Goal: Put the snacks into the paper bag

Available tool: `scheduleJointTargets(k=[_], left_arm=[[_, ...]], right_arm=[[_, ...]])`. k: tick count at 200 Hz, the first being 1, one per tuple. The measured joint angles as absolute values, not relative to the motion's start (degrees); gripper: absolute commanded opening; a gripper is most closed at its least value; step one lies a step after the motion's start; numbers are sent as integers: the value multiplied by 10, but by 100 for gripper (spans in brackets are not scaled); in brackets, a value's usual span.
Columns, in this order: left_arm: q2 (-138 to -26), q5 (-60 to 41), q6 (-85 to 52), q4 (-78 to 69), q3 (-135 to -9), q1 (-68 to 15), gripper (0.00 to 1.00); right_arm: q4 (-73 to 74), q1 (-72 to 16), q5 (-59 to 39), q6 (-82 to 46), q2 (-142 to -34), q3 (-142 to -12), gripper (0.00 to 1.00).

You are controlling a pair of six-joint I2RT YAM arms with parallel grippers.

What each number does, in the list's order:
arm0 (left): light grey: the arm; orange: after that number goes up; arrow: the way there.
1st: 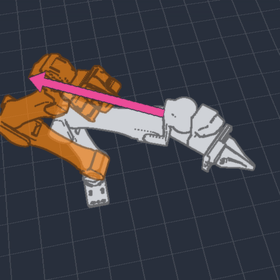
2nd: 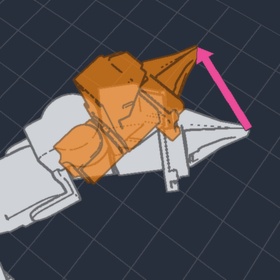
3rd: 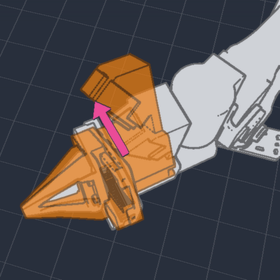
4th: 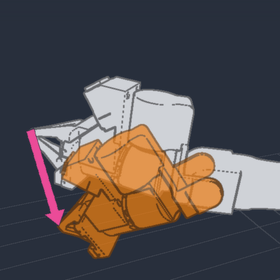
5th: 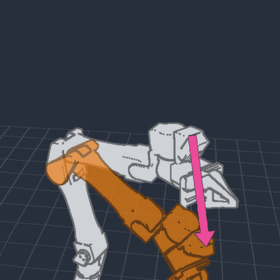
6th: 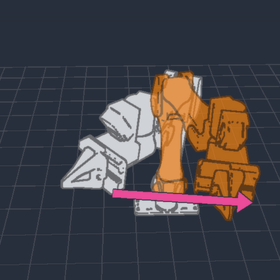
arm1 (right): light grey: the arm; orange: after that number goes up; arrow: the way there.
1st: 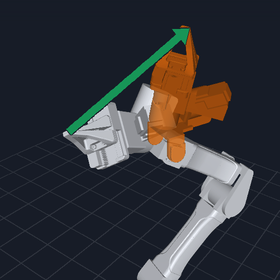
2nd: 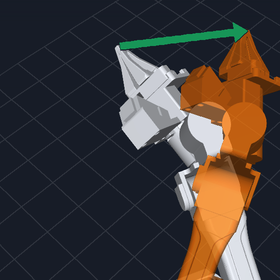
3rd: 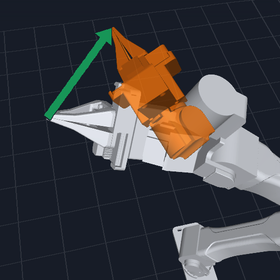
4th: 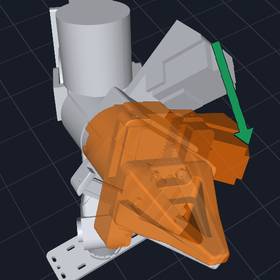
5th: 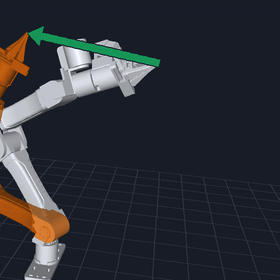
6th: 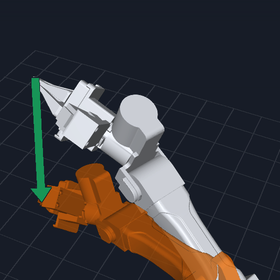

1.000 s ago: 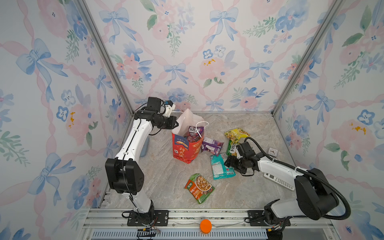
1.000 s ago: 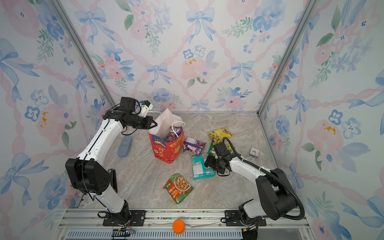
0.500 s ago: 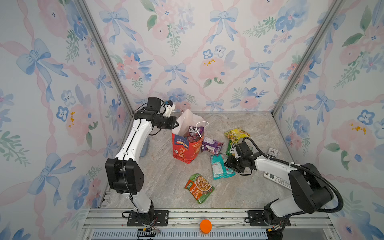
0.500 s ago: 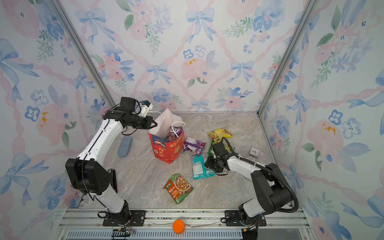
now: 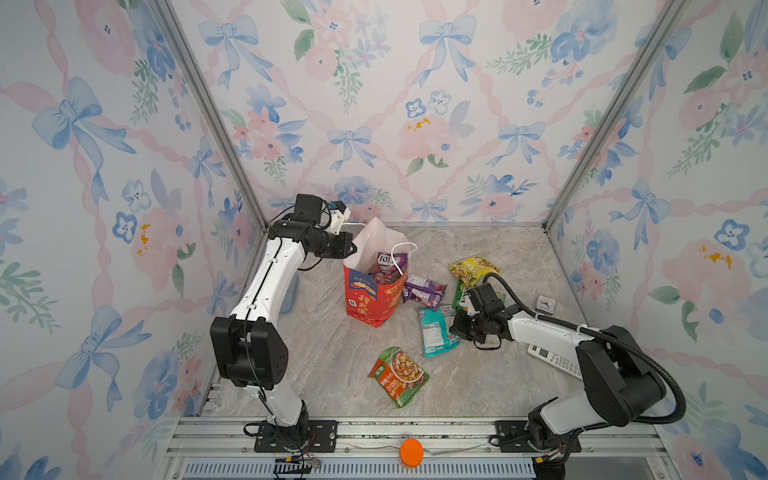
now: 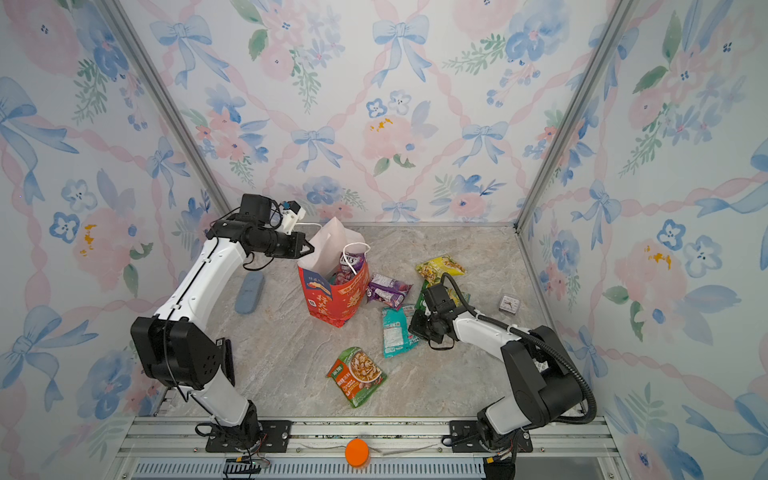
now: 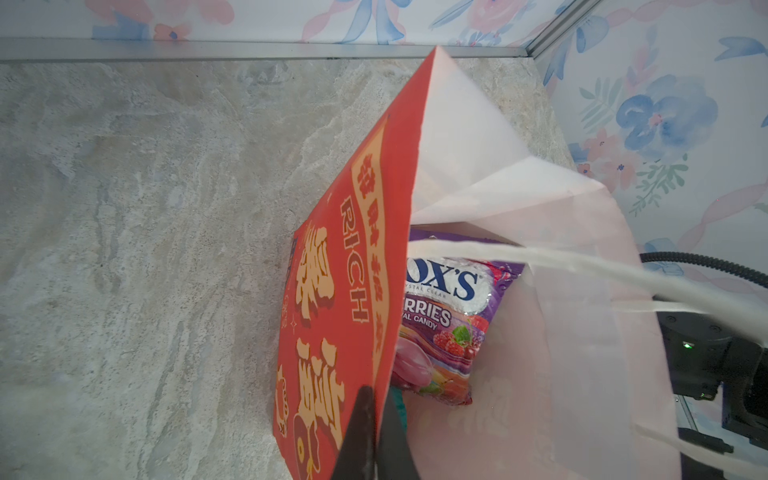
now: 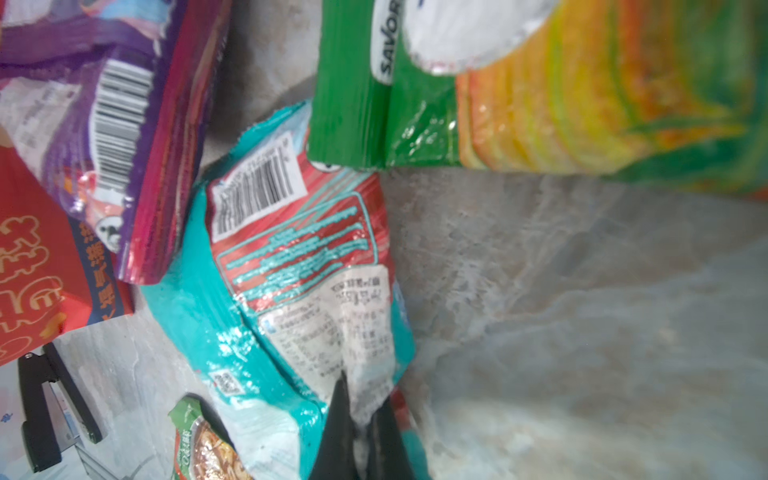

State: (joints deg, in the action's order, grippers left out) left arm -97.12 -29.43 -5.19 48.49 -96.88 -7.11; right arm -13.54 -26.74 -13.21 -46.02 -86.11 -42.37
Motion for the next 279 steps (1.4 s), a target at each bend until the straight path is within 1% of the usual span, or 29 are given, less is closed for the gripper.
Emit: scheduleJointTargets(k=[47, 112, 162, 231, 279], left_arm=[[-971, -294, -52, 485, -969, -71, 0], [-971, -294, -52, 485, -969, -72, 0], [-971, -294, -52, 485, -969, -72, 0], [-971, -294, -52, 485, -969, -72, 0], [-971, -294, -52, 485, -969, -72, 0]], right_arm=[[-168, -269, -129, -460, -816, -424, 0], [-239, -275, -106, -467, -712, -427, 0], [-308, -292, -79, -474, -651, -491, 0], [-353, -325, -32, -470, -630, -610, 0], [-358, -332, -3, -448, -665, -686, 0]])
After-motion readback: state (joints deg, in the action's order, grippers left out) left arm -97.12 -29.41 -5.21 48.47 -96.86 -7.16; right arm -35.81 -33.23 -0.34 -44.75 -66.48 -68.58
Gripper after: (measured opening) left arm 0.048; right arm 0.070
